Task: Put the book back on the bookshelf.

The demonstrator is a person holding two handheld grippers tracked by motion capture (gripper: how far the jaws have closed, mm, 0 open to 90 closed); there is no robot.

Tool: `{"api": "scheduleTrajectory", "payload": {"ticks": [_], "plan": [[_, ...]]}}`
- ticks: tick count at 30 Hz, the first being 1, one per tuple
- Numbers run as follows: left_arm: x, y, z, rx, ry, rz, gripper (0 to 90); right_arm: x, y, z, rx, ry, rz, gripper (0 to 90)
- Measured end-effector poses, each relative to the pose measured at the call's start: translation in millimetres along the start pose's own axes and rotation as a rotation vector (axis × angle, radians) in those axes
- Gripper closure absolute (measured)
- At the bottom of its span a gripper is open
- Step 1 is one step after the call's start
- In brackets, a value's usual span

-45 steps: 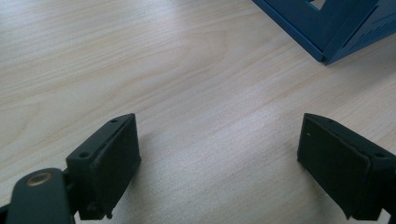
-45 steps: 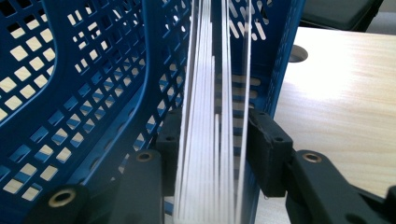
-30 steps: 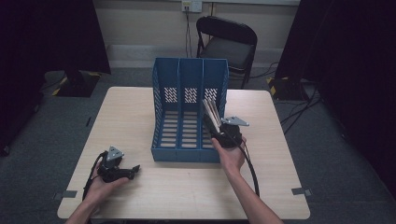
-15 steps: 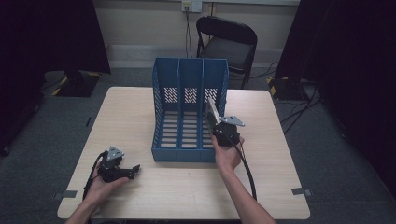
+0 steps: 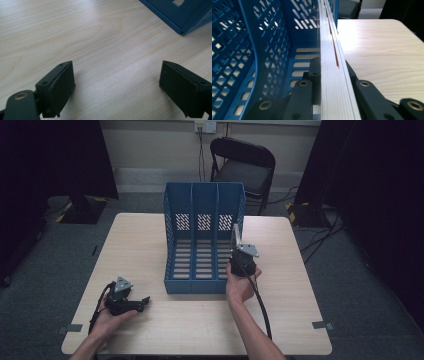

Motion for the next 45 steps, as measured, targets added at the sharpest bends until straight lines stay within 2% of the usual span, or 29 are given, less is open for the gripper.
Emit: {"api": "scheduleTrajectory", "payload": {"ticks": [4,11,15,22,28,31,40,45], "plan": [[0.0,-0.1,0.0,0.001,0.0,0.0,12.5,1.1,-0.3,0.6,-0.011,0.001,-0.003,76.0],[-0.1,-0.3,-0.1,0.001,-0.001,0.0,12.6,-3.2,-1.5,-2.1,0.007,0.005,0.047,73.1],[-0.1,-0.4,-0.1,0.0,-0.001,0.001,12.6,-7.6,-2.6,1.3,-0.035,-0.006,0.039,73.0],[-0.1,-0.4,-0.1,0.0,0.0,0.001,12.6,-7.3,-3.0,3.2,-0.027,-0.007,0.043,74.9],[-0.1,-0.4,-0.1,0.0,0.0,0.001,12.6,-5.8,-0.3,4.6,-0.018,-0.015,-0.029,75.8],[-0.1,-0.4,-0.1,0.0,-0.001,0.001,12.7,-4.4,0.9,5.2,-0.015,-0.014,-0.035,75.7],[-0.1,-0.4,-0.1,0.0,0.0,0.001,12.6,-4.0,-2.2,5.0,-0.012,-0.006,0.002,74.5],[-0.1,-0.4,-0.1,0.0,-0.001,0.001,12.6,-4.7,-5.9,5.6,-0.006,-0.01,0.014,69.7]]}}
Point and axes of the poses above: each handheld gripper's, and its own axes: x roughly forward along the jaws, z roughly out of its top, y roughly to its left, the point moved 10 cm from there along x, roughly forward along the jaws, and after that the axes turned 10 degrees about -x, right-handed, at the moved point
